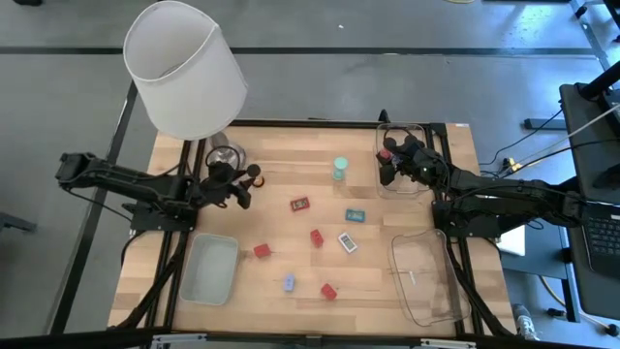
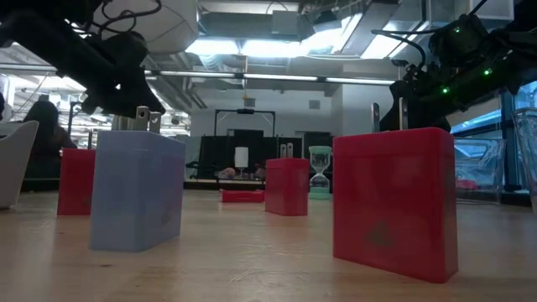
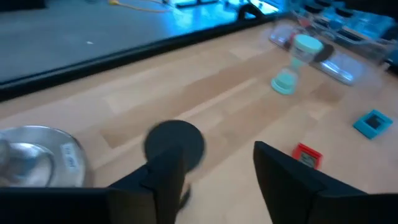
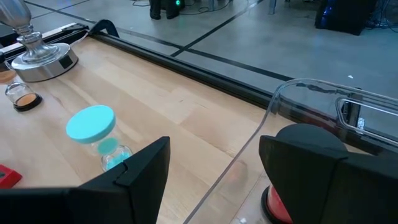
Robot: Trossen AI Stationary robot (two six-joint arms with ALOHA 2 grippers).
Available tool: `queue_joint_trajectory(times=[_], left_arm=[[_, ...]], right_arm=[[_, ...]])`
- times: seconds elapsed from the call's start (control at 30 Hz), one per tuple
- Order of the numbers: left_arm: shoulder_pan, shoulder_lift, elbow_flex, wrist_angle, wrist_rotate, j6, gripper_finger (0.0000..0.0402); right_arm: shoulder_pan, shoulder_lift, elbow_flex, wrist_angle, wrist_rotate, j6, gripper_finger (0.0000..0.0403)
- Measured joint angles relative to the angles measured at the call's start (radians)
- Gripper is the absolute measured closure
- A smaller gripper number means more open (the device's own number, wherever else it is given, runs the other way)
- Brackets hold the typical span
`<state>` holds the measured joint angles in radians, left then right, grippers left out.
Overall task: Pick & Place Office items
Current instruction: Move the orange sand timer to the top center of the table
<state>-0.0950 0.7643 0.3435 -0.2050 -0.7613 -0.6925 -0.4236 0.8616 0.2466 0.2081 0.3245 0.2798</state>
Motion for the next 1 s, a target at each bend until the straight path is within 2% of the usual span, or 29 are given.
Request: queue_joint_trajectory(times=[0.13, 0.27, 0.5, 0.77, 1.0], left_arm=[[0.029, 0.0, 0.0, 0.011, -0.052, 0.011, 0.0178], [0.062, 0.0, 0.0, 0.049, -0.043, 0.01, 0.0159], [0.12, 0.001, 0.0, 0.103, 0.058, -0.076, 0.0156], [0.133, 0.033, 0.0, 0.104, 0.059, -0.079, 0.0137], [0.133, 0.125, 0.0, 0.105, 0.042, 0.041, 0.0127]], right_arm=[[0.0, 0.0, 0.0, 0.0, 0.023, 0.0, 0.0151], [0.0, 0.0, 0.0, 0.0, 0.031, 0.0, 0.0151], [0.0, 0.0, 0.0, 0.0, 0.031, 0.008, 0.0151], [0.0, 0.0, 0.0, 0.0, 0.027, 0.009, 0.0151], [0.0, 0.0, 0.0, 0.0, 0.027, 0.0, 0.0151]])
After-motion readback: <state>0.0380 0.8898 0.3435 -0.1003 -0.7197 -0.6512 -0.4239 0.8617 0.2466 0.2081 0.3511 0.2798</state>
